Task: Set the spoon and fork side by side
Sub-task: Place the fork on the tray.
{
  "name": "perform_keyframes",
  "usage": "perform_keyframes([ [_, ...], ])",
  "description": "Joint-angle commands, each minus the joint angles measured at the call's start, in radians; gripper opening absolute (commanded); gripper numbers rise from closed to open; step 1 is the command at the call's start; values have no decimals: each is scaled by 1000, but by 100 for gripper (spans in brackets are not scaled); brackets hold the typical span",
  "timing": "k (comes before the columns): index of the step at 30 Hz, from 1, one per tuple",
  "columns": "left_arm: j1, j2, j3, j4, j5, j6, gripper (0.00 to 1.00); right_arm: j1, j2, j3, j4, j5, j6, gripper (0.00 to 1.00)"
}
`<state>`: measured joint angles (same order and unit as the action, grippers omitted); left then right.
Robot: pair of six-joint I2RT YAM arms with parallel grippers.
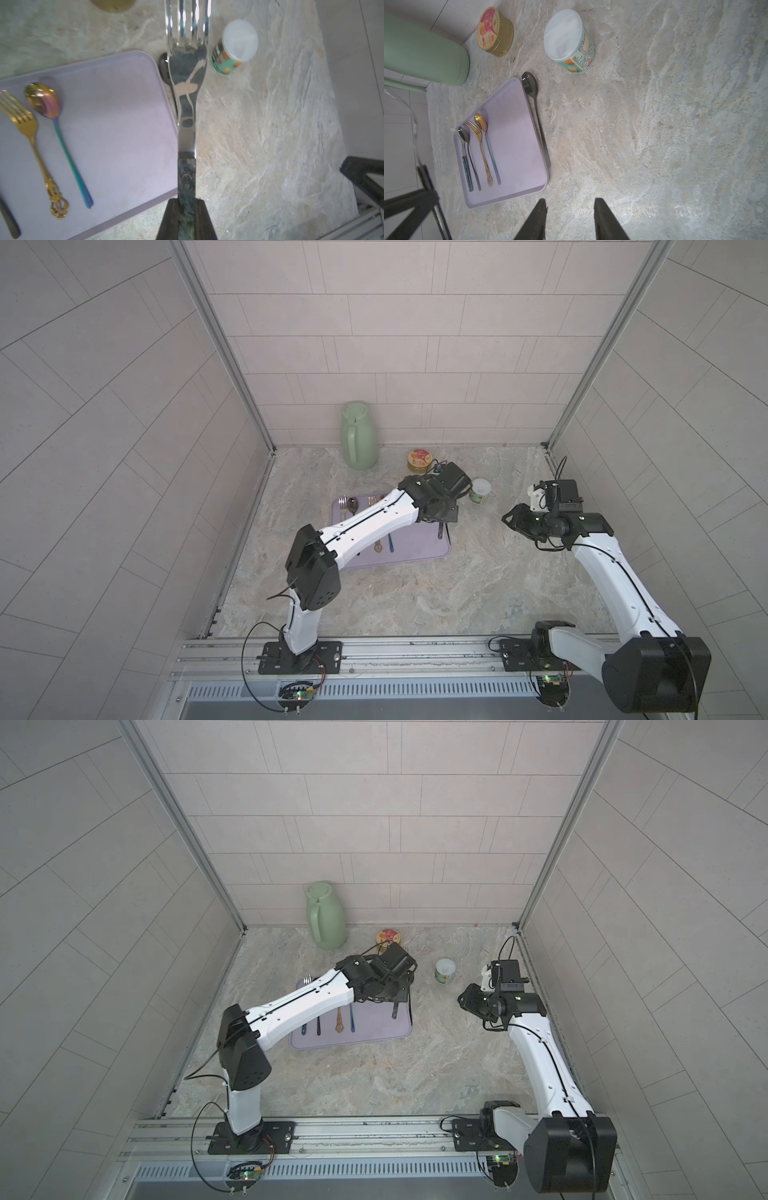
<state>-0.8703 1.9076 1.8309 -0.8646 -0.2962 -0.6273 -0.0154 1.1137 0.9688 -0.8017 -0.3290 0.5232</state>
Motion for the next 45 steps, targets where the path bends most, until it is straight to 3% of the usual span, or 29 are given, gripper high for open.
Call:
perform_keyframes([
  [1,50,-13,-77,16,-20,-37,6,-4,-8,-3,19,-23,-9,42],
  [6,105,-66,-179,77,-56,-38,6,-4,18,-9,23,-29,-14,43],
  [11,133,-28,-218,96,-57,-66,7,-2,50,-33,64,-45,-11,43],
  [27,153,203,-179,140,0,-135,6,31,159,-29,68,-28,-43,43],
  [45,158,237,-223,173,32,-155,6,127,272,3,97,22,-1,43],
])
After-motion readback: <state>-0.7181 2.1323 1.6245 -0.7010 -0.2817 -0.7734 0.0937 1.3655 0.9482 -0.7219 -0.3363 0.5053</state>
